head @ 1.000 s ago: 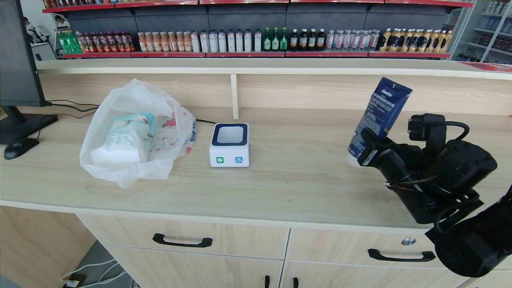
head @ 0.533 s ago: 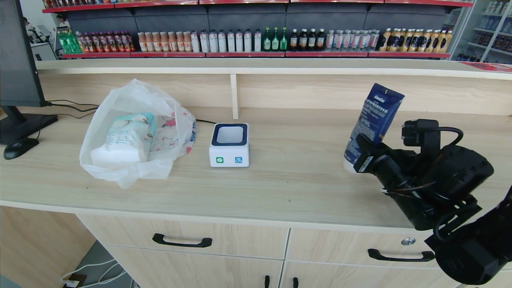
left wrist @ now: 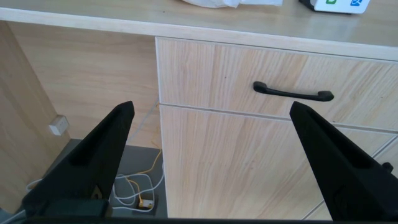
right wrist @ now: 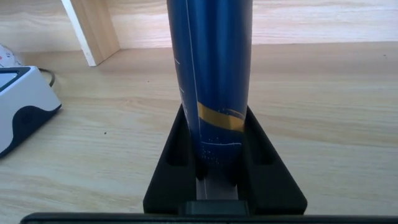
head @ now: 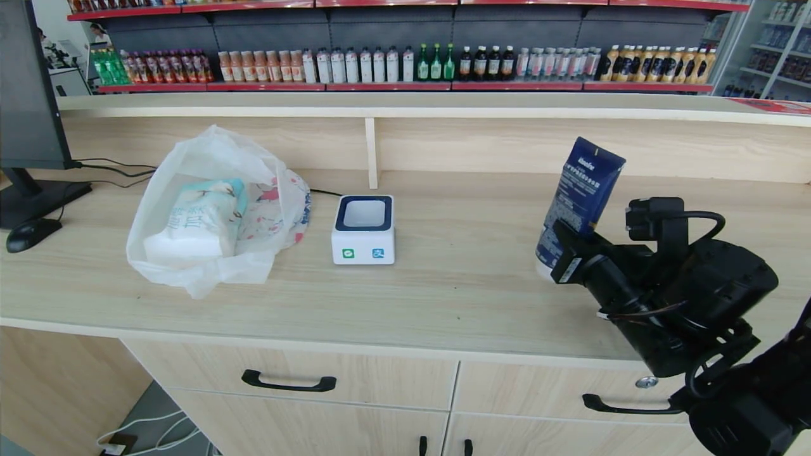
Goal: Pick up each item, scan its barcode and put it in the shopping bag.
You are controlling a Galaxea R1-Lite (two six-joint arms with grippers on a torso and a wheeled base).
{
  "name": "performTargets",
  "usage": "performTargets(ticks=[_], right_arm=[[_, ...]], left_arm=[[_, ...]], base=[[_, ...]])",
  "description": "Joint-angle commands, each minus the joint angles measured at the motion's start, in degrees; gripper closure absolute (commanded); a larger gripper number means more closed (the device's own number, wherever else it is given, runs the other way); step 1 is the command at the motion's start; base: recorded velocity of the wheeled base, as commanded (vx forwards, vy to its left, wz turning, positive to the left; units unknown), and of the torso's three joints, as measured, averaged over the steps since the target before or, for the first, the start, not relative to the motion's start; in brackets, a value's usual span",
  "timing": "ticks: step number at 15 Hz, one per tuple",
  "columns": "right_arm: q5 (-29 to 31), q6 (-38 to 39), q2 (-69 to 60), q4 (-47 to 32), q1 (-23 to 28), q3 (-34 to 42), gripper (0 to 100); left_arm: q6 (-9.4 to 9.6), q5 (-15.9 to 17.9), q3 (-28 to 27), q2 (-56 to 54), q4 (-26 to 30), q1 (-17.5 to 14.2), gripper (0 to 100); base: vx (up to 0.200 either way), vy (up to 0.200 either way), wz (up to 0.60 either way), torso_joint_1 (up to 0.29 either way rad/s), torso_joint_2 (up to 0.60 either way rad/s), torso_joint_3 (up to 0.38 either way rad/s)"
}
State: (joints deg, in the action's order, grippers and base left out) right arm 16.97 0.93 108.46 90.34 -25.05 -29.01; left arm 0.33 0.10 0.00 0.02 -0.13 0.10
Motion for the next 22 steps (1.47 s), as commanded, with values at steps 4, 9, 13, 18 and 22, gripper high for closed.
performTargets(ticks=[4,9,13,18,22], right_arm=[[0.0,-0.7,1.0,-0.3,-0.3,0.4,100],[0.0,-0.3,0.8,-0.3,-1.1,0.4,0],[-0.1,0.3,0.2,-0.3,0.1,0.3,0],[-4.2,0.2,0.9,-1.5,3.5,-3.8,0],[-5.3,0.3,-0.1,-3.3,4.1,-3.2,0]], left_arm=[[0.02,0.0,0.0,0.0,0.0,0.0,0],[0.02,0.0,0.0,0.0,0.0,0.0,0],[0.02,0.0,0.0,0.0,0.0,0.0,0],[0.02,0.0,0.0,0.0,0.0,0.0,0],[0.02,0.0,0.0,0.0,0.0,0.0,0]], base=[[0.0,0.0,0.0,0.0,0.0,0.0],[0.0,0.0,0.0,0.0,0.0,0.0],[0.0,0.0,0.0,0.0,0.0,0.0],[0.0,0.0,0.0,0.0,0.0,0.0],[0.0,0.0,0.0,0.0,0.0,0.0]])
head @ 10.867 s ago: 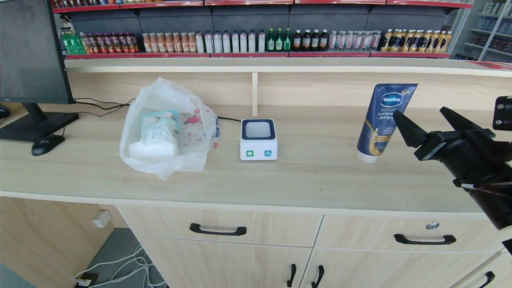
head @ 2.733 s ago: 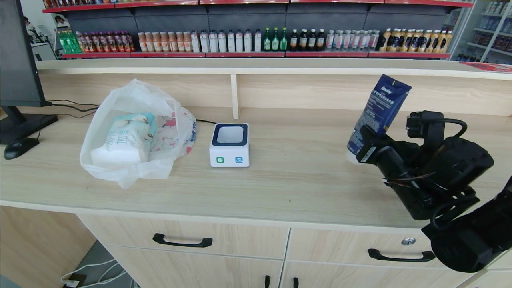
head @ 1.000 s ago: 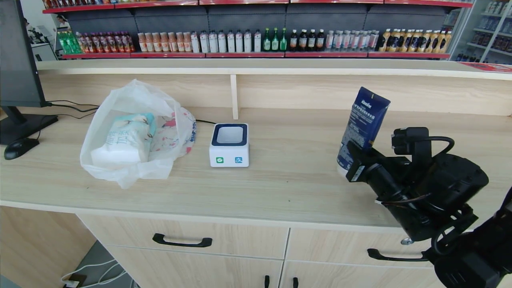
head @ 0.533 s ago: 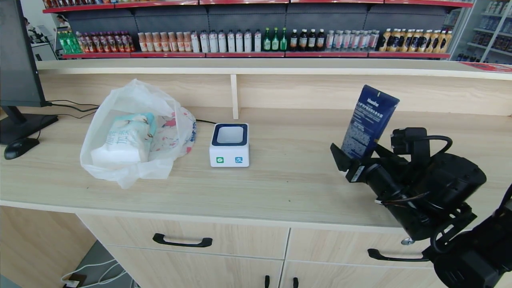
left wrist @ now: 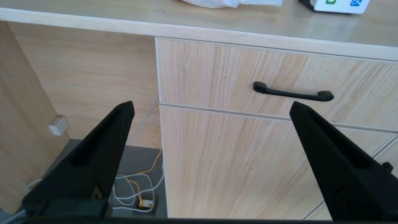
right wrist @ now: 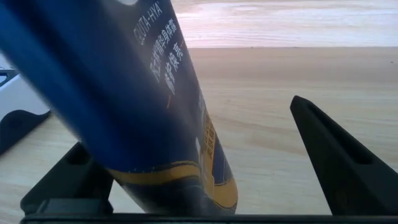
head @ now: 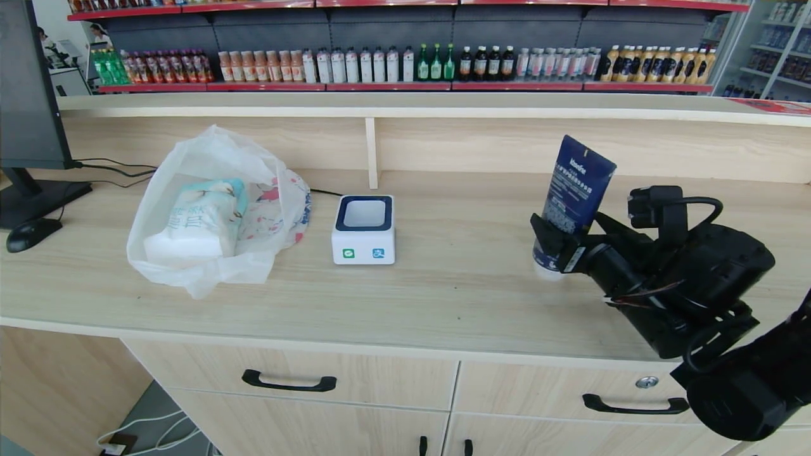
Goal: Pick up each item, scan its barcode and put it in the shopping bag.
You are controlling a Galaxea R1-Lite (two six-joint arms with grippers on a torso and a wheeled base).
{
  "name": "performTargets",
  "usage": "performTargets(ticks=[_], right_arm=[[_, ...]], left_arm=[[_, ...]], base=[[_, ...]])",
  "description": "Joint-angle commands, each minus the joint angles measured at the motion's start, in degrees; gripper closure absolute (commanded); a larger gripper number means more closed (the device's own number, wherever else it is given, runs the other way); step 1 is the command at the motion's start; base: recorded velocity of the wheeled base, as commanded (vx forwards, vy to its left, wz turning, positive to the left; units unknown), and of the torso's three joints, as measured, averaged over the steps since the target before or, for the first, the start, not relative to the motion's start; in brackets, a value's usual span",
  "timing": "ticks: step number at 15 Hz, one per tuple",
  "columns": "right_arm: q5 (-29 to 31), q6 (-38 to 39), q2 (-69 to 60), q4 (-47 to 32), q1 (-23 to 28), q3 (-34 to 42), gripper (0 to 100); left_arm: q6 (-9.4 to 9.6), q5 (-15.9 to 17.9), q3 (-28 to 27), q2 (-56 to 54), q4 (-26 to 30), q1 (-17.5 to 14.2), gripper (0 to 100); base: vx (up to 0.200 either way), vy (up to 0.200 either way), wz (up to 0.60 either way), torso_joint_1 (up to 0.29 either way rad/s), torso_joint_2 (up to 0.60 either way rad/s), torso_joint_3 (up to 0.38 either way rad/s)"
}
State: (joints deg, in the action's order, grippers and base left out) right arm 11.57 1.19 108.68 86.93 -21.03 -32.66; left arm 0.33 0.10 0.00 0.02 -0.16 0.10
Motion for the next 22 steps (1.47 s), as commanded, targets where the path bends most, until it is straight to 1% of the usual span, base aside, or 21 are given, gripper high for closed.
performTargets(ticks=[1,8,9,14,16,22], right_arm=[[0.0,-0.1,-0.3,-0.1,0.1,0.2,0],[-0.1,0.0,0.4,-1.6,0.3,-0.9,0],[-0.1,0.0,0.5,-1.6,0.3,-0.7,100],[-1.0,0.0,0.5,-1.5,0.3,-1.4,100],[-2.6,-0.1,0.5,-1.5,0.3,-1.5,100],[-2.8,-0.1,-1.9,-1.5,0.3,-1.7,100]], left_arm=[[0.02,0.0,0.0,0.0,0.0,0.0,0],[-0.07,0.0,0.0,0.0,0.0,0.0,0],[-0.07,0.0,0.0,0.0,0.0,0.0,0],[0.02,0.0,0.0,0.0,0.0,0.0,0],[0.02,0.0,0.0,0.0,0.0,0.0,0],[0.02,0.0,0.0,0.0,0.0,0.0,0]], base=[[0.0,0.0,0.0,0.0,0.0,0.0],[0.0,0.0,0.0,0.0,0.0,0.0],[0.0,0.0,0.0,0.0,0.0,0.0],[0.0,0.0,0.0,0.0,0.0,0.0],[0.0,0.0,0.0,0.0,0.0,0.0],[0.0,0.0,0.0,0.0,0.0,0.0]])
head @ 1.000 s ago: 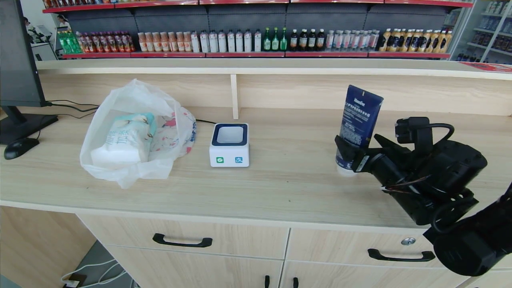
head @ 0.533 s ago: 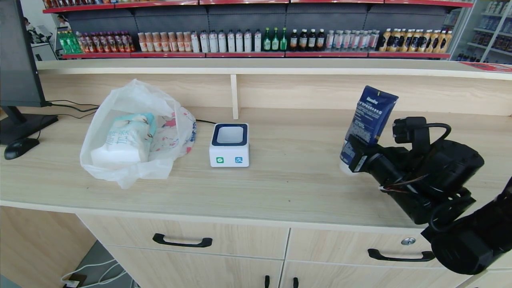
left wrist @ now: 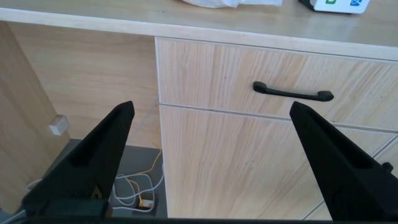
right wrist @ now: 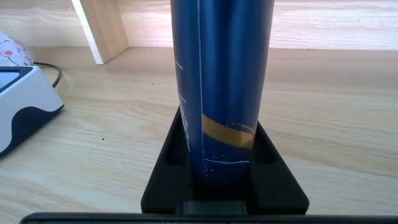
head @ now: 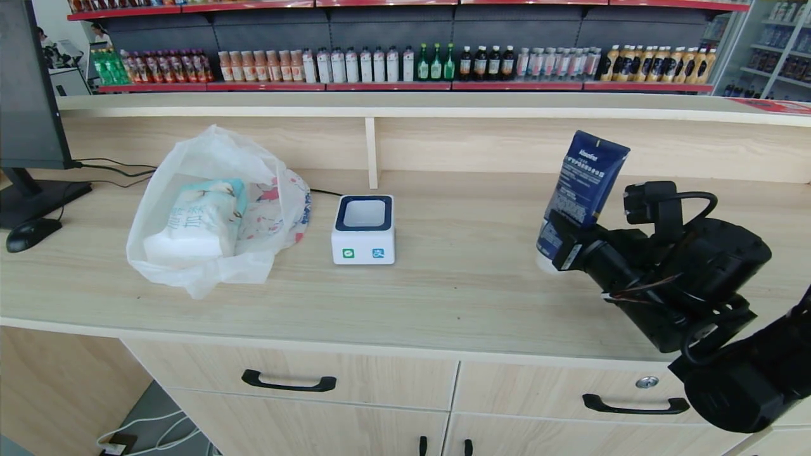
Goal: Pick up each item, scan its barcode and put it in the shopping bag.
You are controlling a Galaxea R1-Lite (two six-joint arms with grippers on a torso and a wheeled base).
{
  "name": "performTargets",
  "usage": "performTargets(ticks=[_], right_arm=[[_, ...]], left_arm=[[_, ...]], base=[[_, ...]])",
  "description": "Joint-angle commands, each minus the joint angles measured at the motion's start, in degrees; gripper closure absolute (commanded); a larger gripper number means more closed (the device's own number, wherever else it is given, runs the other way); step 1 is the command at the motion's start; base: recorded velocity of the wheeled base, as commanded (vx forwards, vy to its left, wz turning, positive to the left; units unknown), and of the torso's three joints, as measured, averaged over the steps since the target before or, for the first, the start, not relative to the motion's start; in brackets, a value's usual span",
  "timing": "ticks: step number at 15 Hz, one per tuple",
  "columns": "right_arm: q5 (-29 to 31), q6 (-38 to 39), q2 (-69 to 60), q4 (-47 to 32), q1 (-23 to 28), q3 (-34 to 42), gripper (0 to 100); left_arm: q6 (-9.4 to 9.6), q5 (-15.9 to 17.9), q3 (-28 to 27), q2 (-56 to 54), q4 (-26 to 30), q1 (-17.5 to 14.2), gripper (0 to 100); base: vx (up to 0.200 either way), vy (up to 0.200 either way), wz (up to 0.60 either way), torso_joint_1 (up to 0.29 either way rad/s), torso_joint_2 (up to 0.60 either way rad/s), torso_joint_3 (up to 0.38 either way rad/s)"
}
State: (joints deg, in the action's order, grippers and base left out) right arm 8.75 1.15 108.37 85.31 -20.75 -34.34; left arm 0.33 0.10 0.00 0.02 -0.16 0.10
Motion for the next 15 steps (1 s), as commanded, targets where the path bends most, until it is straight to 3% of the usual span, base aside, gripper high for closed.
performTargets(ticks=[1,4,7,10,15], right_arm=[[0.0,0.0,-3.0,0.1,-0.2,0.2,100],[-0.3,0.0,-9.3,0.2,-1.2,4.0,100],[-2.2,0.3,-15.8,0.2,-6.0,8.9,100],[-14.6,2.7,-21.3,0.6,-8.9,12.5,100],[-19.5,13.8,-23.9,1.9,-11.0,15.6,100]], left_arm=[[0.02,0.0,0.0,0.0,0.0,0.0,0],[0.02,0.0,0.0,0.0,0.0,0.0,0],[0.02,0.0,0.0,0.0,0.0,0.0,0],[0.2,0.0,0.0,0.0,0.1,0.0,0],[0.2,0.0,0.0,0.0,0.2,0.0,0]], base=[[0.0,0.0,0.0,0.0,0.0,0.0],[0.0,0.0,0.0,0.0,0.0,0.0],[0.0,0.0,0.0,0.0,0.0,0.0],[0.0,0.0,0.0,0.0,0.0,0.0],[0.0,0.0,0.0,0.0,0.0,0.0]])
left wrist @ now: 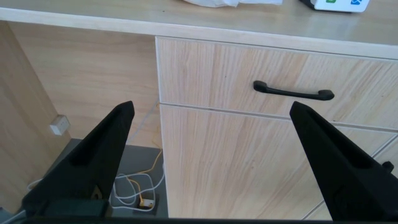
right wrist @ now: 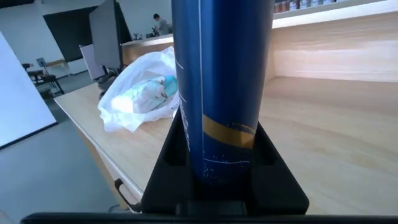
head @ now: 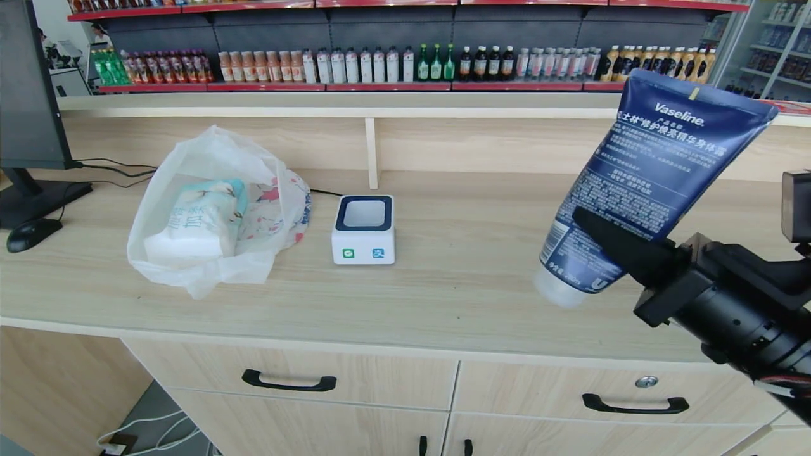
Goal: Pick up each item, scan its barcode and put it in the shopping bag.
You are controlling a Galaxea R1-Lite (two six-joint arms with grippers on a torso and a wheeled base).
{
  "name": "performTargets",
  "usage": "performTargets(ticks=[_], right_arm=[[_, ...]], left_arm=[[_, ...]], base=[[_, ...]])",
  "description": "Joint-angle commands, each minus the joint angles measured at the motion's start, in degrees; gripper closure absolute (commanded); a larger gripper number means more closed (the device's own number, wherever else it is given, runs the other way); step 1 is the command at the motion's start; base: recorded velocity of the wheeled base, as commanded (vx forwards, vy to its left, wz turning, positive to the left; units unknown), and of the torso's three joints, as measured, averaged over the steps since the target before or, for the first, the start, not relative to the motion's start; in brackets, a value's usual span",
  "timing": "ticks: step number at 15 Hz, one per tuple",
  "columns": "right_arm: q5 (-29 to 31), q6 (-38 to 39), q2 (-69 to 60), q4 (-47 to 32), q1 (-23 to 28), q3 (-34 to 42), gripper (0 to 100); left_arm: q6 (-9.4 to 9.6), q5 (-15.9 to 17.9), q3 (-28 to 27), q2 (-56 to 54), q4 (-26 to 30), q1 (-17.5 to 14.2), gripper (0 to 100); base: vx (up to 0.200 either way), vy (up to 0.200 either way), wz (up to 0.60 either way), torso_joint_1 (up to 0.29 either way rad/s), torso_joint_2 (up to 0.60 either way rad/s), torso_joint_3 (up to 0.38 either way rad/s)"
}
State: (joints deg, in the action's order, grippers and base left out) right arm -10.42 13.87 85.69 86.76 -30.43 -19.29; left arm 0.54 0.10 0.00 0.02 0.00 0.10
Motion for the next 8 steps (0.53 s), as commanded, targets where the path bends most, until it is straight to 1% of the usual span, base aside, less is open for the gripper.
performTargets(ticks=[1,2,3,5,6,8], right_arm=[[-1.4,3.6,-1.1,1.9,-2.5,1.1,100],[-2.1,4.6,-1.1,2.5,-3.1,1.3,100],[-4.5,7.7,-1.2,3.2,-4.8,1.4,100],[-4.9,11.5,-1.2,3.2,-6.9,1.4,100],[-5.0,14.7,-1.8,3.2,-9.9,1.0,100],[-4.9,18.8,-2.4,3.2,-12.2,0.8,100]], left_arm=[[-0.01,0.0,0.0,0.0,0.0,0.0,0],[-0.1,0.0,0.0,0.0,0.0,0.0,0],[-0.1,0.0,0.0,0.0,0.0,0.0,0],[-0.1,0.0,0.0,0.0,0.0,0.0,0],[-0.1,0.0,0.0,0.0,0.0,0.0,0],[-0.1,0.0,0.0,0.0,0.0,0.0,0]], base=[[0.0,0.0,0.0,0.0,0.0,0.0],[0.0,0.0,0.0,0.0,0.0,0.0],[0.0,0.0,0.0,0.0,0.0,0.0],[0.0,0.0,0.0,0.0,0.0,0.0],[0.0,0.0,0.0,0.0,0.0,0.0],[0.0,0.0,0.0,0.0,0.0,0.0]])
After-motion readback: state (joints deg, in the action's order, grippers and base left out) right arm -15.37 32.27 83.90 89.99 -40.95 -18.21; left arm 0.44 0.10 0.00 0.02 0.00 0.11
